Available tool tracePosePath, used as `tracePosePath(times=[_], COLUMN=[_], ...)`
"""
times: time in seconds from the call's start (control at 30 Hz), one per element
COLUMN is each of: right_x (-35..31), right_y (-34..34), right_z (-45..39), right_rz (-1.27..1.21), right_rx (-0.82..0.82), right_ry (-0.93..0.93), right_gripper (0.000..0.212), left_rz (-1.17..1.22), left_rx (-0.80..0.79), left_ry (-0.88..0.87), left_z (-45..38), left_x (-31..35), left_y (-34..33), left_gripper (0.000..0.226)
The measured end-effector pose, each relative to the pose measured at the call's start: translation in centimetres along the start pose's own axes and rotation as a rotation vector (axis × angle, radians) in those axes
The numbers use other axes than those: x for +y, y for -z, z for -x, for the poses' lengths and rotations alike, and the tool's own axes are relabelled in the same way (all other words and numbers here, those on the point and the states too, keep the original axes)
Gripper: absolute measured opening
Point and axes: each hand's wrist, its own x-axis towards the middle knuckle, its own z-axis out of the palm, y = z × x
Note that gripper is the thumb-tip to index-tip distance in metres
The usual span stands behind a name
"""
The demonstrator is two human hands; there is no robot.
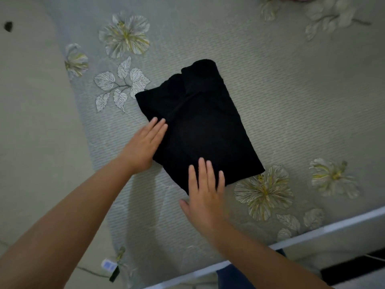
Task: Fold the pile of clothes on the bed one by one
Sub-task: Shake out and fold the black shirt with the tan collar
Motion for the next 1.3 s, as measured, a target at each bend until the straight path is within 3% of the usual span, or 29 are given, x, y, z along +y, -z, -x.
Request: tracePosePath(times=[0.2, 0.33, 0.4, 0.57, 0.7, 0.87, 1.13, 1.3], right_x=[-1.0, 0.7, 1.9, 4.9, 8.5, 14.1, 20.7, 26.6], right_y=[-3.0, -3.6, -3.0, -0.3, 1.9, 5.2, 15.2, 22.2], right_z=[-3.3, -3.5, -3.9, -4.9, -4.8, -4.1, -4.1, -2.2], right_rz=[0.183, 0.223, 0.252, 0.171, 0.191, 0.16, 0.06, 0.066], right_rx=[-0.059, 0.039, 0.133, 0.297, 0.321, 0.361, 0.482, 0.506], right_ry=[-0.05, 0.028, 0.088, 0.218, 0.269, 0.201, 0.123, 0.096], right_gripper=[0.079, 0.068, 0.061, 0.049, 0.057, 0.071, 0.067, 0.072], left_rz=[-0.148, -0.195, -0.181, -0.067, -0.036, -0.024, -0.012, -0.027], left_rx=[-0.193, -0.332, -0.327, -0.187, -0.046, 0.391, 0.452, 0.259], left_ry=[-0.132, -0.109, -0.089, -0.07, -0.04, -0.197, -0.181, -0.097], left_z=[-0.7, -1.8, -2.6, -4.3, -5.8, -7.6, -11.1, -13.3], left_x=[0.2, 1.7, 2.3, 3.4, 5.8, 10.7, 17.4, 24.1], left_y=[-1.0, -0.8, -0.5, -0.9, -1.0, 2.6, 14.6, 21.3], left_gripper=[0.088, 0.09, 0.095, 0.08, 0.064, 0.06, 0.062, 0.05])
